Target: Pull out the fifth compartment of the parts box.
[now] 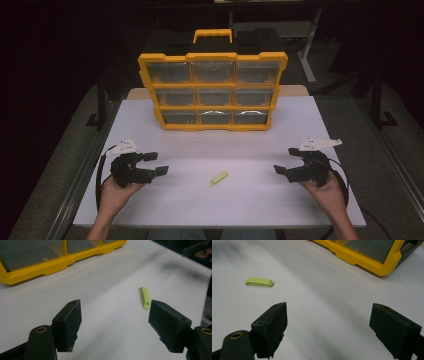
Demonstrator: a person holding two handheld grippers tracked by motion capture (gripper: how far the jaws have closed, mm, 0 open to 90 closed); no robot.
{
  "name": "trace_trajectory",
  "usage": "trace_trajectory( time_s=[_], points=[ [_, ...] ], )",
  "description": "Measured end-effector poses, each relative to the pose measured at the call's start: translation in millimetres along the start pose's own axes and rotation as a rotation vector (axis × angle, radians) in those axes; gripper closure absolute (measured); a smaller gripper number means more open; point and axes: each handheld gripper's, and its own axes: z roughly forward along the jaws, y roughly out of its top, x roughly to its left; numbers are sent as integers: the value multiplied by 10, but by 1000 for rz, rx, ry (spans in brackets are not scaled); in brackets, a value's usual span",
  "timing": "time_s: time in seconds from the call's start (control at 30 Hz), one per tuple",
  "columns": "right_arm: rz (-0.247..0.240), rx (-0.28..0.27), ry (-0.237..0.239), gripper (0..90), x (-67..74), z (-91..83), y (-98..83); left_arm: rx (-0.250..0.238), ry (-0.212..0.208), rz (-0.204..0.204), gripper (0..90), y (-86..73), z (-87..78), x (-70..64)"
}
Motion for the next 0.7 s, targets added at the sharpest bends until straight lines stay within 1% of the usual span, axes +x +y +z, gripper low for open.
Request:
trace_trajectory(
  time_s=[0.03, 0.07, 0.1, 0.17, 0.2, 0.23, 0.27, 0.3, 0.33, 0.37, 0.4, 0.47, 0.57, 0.6, 0.63, 0.67, 0.7],
  points=[
    [0, -3, 2, 138, 0, -7, 8, -22, -33, -21, 264, 29, 6, 23],
    [-2, -3, 2, 138, -2, -10, 11, -33, -54, -31, 263, 45, 15, 37],
    [-2, -3, 2, 138, -2, -10, 11, -33, -54, -31, 262, 45, 15, 37],
    [1, -10, 6, 138, -17, -16, 16, -56, -93, -54, 258, 81, 50, 52],
    [0, -13, 7, 138, -19, -20, 18, -82, -124, -70, 260, 113, 83, 60],
    [3, -14, 9, 138, -19, -24, 20, -97, -146, -85, 267, 126, 99, 70],
    [3, -13, 9, 138, -21, -29, 22, -120, -180, -114, 293, 134, 117, 81],
    [3, -13, 9, 138, -21, -29, 22, -120, -180, -114, 315, 134, 117, 81],
    [2, -16, 15, 138, -24, -30, 22, -154, -249, -172, 321, 155, 171, 100],
    [2, -16, 15, 138, -24, -30, 22, -154, -249, -172, 319, 155, 171, 100],
    [-9, -18, 16, 139, -16, -30, 23, -159, -262, -180, 310, 171, 195, 103],
    [-9, -18, 19, 139, -4, -30, 27, -173, -267, -175, 310, 223, 256, 82],
    [-12, -15, 20, 139, -2, -26, 29, -185, -261, -169, 317, 258, 288, 63],
    [-12, -13, 21, 139, -11, -22, 28, -159, -241, -160, 343, 304, 317, 44],
    [-11, -14, 22, 139, -15, -20, 23, -159, -241, -160, 343, 304, 317, 44],
    [-11, -12, 23, 139, -19, -18, 18, -151, -224, -157, 329, 320, 335, 35],
    [-11, -12, 23, 139, -19, -18, 18, -153, -214, -162, 329, 330, 351, 29]
  ],
)
